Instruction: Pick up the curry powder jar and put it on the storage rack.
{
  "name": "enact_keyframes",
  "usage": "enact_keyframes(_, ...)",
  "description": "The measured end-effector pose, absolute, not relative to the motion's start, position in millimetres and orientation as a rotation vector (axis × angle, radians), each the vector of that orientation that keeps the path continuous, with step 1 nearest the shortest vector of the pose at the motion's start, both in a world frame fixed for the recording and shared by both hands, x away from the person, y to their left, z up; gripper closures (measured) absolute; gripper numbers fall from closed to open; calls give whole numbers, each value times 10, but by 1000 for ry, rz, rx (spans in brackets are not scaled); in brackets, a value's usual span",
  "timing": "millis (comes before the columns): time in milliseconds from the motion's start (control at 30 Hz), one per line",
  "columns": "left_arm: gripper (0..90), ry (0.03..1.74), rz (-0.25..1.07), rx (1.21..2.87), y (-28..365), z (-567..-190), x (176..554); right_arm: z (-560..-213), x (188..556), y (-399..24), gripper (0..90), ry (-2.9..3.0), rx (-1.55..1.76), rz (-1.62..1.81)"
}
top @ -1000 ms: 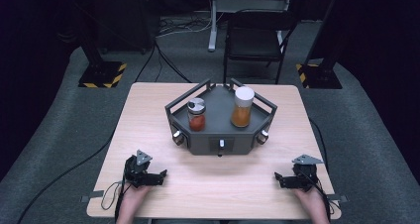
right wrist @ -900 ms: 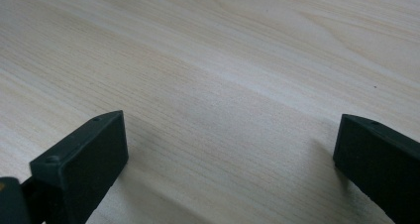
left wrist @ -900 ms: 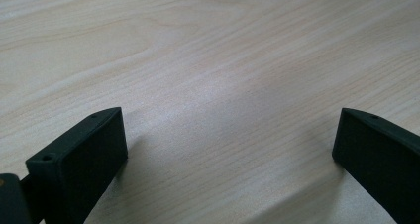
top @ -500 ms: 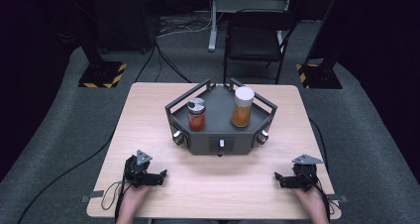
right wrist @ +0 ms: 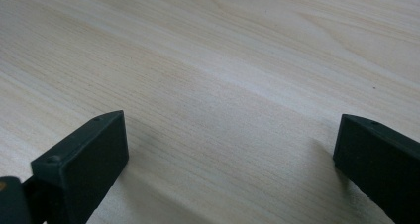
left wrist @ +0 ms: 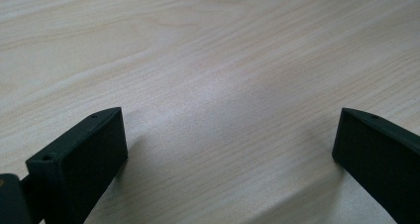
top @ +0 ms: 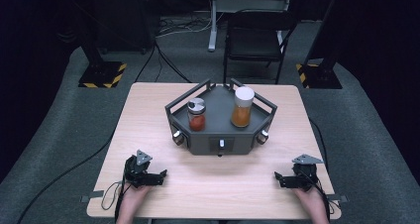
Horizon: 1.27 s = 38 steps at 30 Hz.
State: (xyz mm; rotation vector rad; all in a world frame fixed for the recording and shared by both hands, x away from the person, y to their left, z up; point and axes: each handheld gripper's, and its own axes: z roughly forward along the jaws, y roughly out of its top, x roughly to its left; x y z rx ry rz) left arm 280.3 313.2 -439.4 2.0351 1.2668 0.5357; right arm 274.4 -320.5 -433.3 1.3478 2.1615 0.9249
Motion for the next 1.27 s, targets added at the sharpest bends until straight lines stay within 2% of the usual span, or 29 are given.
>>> enact_keyframes(1267,0,1267,536,2035,3132,-4394,2802,-4340,2739,-3223,16,2172,1324,938)
